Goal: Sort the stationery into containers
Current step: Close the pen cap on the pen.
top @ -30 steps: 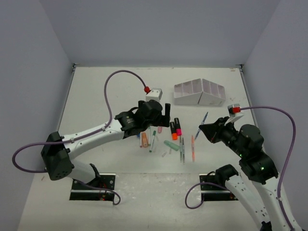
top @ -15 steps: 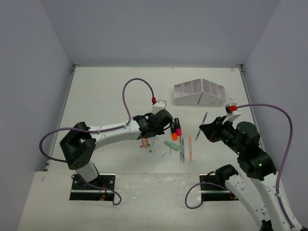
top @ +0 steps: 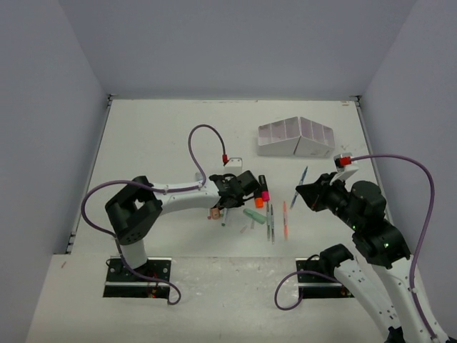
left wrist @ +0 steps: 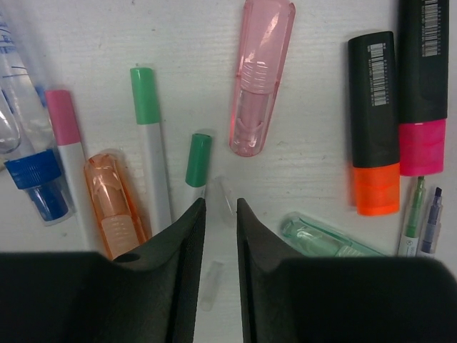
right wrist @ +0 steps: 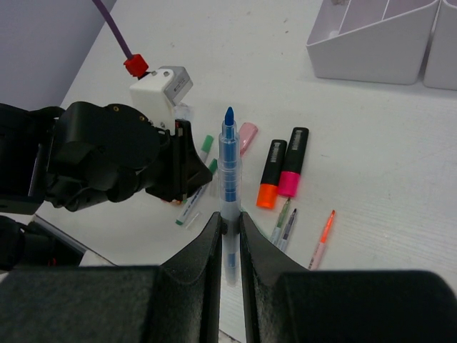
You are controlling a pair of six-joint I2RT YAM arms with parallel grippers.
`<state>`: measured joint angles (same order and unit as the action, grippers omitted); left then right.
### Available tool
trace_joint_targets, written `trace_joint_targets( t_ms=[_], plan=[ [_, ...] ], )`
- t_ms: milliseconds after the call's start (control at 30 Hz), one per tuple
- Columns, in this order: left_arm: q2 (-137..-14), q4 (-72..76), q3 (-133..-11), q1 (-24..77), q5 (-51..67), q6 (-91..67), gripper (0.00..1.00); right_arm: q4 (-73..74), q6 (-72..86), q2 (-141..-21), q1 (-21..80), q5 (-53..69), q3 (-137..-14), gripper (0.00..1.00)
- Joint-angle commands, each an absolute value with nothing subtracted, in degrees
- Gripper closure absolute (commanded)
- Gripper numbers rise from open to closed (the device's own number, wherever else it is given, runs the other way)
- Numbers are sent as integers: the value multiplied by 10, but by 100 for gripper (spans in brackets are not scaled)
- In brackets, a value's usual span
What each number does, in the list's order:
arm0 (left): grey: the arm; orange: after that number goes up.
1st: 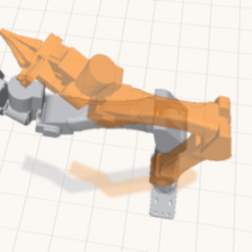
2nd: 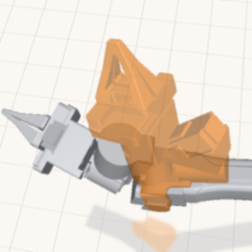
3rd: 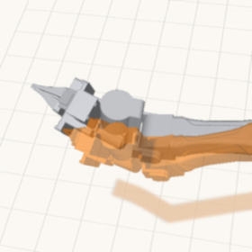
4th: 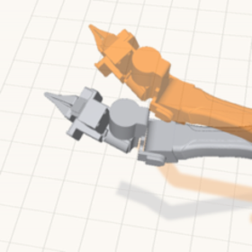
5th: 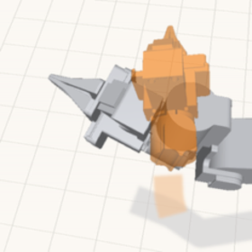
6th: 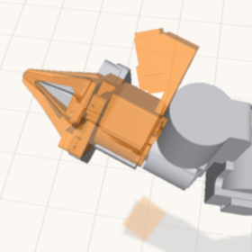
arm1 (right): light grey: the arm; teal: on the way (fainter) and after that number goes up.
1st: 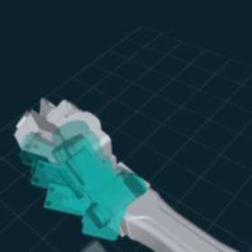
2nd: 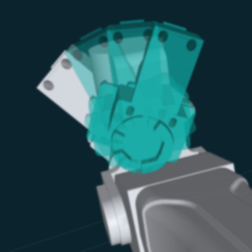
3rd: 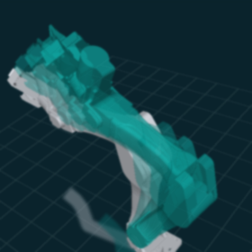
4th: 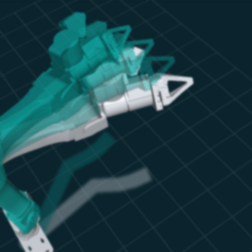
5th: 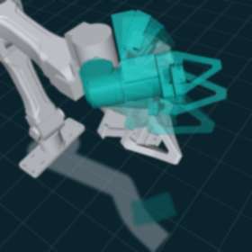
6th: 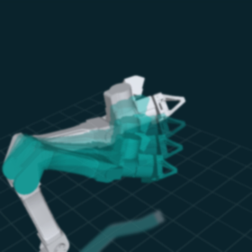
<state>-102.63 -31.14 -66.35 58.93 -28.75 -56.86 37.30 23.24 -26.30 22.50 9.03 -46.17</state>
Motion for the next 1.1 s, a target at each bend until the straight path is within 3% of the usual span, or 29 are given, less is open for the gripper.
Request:
trace_joint_targets(
  t_ms=[0, 700, 900, 967, 1067],
  plan=[
    [-1021, -303, -669, 597, -304, -598, 74, 373, 221, -273, 227, 103, -474, 100],
    [-1058, -265, -642, 599, -288, -598, 78, 371, 220, -277, 227, 120, -469, 100],
    [-1074, -258, -642, 599, -281, -597, 85, 370, 218, -279, 227, 129, -469, 100],
    [-1073, -255, -642, 599, -277, -596, 98, 368, 219, -280, 227, 141, -469, 100],
    [-1059, -254, -638, 599, -279, -594, 100, 364, 220, -284, 227, 147, -466, 100]
  ],
)
